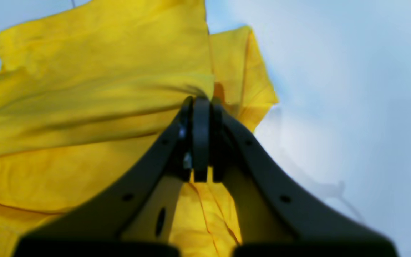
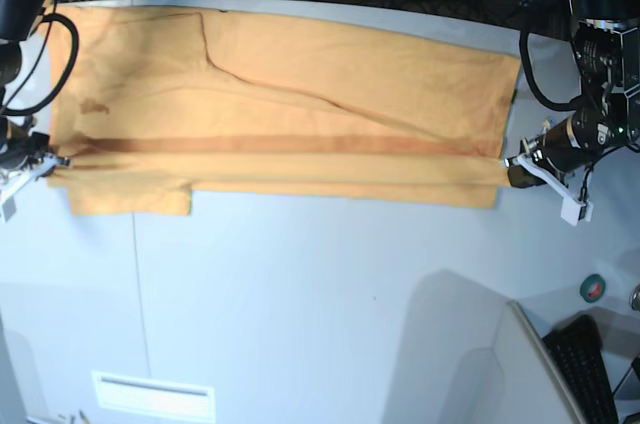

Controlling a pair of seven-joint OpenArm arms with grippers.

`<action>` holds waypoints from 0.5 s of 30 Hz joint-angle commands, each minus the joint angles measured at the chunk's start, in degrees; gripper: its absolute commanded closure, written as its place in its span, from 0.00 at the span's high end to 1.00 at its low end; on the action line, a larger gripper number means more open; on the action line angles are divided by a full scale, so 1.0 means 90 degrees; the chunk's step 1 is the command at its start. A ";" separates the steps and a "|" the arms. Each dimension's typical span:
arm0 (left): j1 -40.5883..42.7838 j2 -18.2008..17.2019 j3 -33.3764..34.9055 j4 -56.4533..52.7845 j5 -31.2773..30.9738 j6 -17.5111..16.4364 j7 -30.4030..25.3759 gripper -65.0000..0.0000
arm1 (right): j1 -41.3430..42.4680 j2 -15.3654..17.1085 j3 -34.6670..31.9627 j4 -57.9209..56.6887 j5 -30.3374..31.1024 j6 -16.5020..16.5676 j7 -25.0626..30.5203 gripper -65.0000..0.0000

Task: Layout the t-shirt on the table in an organized manner, then fold the t-shirt properly
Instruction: 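Fold the held edge over toward the collar with both grippers, then hold the folded edge down with both grippers to align it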

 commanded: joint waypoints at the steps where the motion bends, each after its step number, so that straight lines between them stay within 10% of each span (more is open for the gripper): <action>1: -0.0002 -0.0134 -0.0081 0.0110 -0.0027 0.0007 -0.0129 0.00 | 0.0076 0.0147 0.0036 0.0119 0.0016 0.0002 0.0106 0.00; 15: 0.0321 -0.0115 -0.0032 0.0295 -0.0017 0.0007 -0.0119 0.00 | -0.0354 0.0128 0.0027 0.0168 0.0025 0.0002 0.0096 0.00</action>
